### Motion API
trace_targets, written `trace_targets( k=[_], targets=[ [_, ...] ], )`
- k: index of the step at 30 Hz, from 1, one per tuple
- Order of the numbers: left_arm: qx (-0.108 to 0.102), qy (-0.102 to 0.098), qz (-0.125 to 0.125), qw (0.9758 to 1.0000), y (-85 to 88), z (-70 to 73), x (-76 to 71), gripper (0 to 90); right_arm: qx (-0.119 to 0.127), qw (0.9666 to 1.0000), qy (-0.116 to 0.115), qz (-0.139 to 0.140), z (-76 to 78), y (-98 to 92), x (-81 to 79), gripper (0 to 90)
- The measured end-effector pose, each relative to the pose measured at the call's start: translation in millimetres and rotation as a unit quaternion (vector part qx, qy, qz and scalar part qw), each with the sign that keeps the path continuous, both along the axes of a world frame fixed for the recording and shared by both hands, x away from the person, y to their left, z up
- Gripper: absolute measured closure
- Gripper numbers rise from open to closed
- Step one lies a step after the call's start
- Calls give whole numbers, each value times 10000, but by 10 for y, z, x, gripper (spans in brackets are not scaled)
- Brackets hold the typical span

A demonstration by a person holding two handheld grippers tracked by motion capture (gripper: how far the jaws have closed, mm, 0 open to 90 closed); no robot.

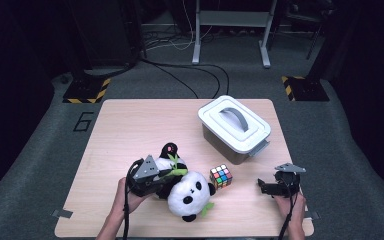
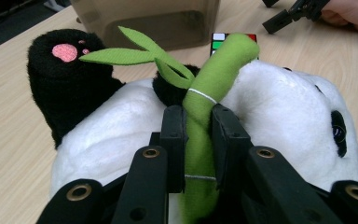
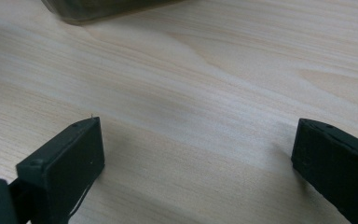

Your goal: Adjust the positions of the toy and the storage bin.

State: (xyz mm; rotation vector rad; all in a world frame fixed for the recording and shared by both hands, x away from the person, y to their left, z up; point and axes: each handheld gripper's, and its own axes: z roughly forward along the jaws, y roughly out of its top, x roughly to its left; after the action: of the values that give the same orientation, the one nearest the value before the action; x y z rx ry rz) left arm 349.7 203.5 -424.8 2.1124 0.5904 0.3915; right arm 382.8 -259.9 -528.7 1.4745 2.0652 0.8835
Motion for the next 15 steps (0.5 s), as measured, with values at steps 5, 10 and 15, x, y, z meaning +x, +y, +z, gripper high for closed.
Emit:
trace_targets(
  k=[5, 10, 15],
  targets=[
    [-34, -35, 106, 9999, 95, 37, 5, 765, -1, 10000, 0, 2, 0, 0, 0, 16],
    [-79, -98, 298, 9995, 195, 72, 17, 765, -1, 10000, 0, 2, 0, 0, 0, 16],
    [-110, -116, 469, 9988, 322, 113, 62, 766, -1, 10000, 1, 1, 0, 0, 0, 16]
  ],
)
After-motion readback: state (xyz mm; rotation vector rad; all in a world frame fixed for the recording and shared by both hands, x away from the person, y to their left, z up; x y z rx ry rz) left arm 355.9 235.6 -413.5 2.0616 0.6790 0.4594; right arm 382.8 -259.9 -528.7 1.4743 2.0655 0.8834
